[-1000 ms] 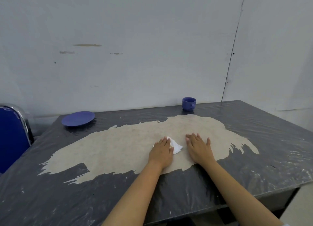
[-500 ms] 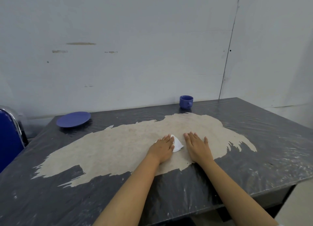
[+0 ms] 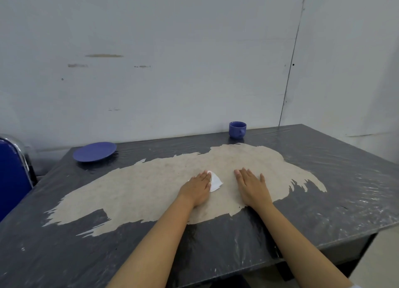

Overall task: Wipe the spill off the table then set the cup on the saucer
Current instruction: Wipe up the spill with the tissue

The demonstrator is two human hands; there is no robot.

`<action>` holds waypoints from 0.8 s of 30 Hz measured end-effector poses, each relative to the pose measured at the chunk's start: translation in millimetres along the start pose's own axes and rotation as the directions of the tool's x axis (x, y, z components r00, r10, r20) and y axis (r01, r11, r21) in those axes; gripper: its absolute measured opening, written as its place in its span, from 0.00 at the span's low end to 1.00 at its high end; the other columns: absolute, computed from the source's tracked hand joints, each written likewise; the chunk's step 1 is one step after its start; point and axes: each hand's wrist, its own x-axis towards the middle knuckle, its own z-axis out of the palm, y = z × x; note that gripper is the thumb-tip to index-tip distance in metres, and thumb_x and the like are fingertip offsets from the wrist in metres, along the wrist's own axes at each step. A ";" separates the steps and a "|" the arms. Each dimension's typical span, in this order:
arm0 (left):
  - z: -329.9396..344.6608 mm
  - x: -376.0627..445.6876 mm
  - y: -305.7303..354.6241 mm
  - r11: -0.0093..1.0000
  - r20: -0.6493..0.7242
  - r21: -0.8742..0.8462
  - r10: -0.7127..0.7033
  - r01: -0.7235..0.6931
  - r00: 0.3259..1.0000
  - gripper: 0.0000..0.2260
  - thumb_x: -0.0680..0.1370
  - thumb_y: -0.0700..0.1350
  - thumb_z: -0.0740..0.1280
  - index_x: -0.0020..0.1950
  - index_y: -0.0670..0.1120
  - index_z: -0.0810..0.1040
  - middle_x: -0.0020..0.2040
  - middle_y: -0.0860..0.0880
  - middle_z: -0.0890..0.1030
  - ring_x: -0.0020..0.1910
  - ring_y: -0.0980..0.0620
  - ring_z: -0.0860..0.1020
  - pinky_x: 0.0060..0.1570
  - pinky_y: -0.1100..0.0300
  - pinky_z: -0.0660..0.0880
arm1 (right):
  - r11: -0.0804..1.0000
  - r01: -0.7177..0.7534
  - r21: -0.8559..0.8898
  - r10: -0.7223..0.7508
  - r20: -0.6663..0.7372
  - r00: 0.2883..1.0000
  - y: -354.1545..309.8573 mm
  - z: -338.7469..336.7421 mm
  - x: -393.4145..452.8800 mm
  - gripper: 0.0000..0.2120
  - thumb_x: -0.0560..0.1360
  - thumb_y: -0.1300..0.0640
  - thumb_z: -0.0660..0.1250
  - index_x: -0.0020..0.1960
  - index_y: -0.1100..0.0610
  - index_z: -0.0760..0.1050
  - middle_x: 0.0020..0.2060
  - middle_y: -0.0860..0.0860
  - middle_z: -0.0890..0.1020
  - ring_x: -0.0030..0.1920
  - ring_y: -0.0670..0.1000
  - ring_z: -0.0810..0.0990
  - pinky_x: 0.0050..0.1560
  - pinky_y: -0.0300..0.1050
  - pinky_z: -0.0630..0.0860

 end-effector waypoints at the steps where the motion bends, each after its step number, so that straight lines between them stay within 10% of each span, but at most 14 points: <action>1: -1.8 2.8 -0.4 1.000 0.007 0.002 -0.005 0.005 1.000 0.24 0.85 0.47 0.44 0.81 0.46 0.44 0.81 0.48 0.44 0.80 0.53 0.47 0.78 0.57 0.45 | 1.000 0.002 -0.006 -0.002 0.001 1.000 0.3 0.1 0.1 0.25 0.83 0.46 0.40 0.74 0.50 0.63 0.76 0.52 0.63 0.77 0.51 0.56 0.76 0.60 0.45; 24: -6.3 10.2 23.6 0.994 0.043 -0.092 0.056 -0.052 0.997 0.24 0.85 0.48 0.46 0.81 0.47 0.47 0.81 0.50 0.47 0.80 0.54 0.48 0.78 0.56 0.46 | 0.997 0.020 -0.072 -0.019 0.006 1.000 1.9 0.4 1.1 0.25 0.83 0.47 0.39 0.77 0.50 0.58 0.77 0.52 0.62 0.77 0.52 0.56 0.76 0.59 0.49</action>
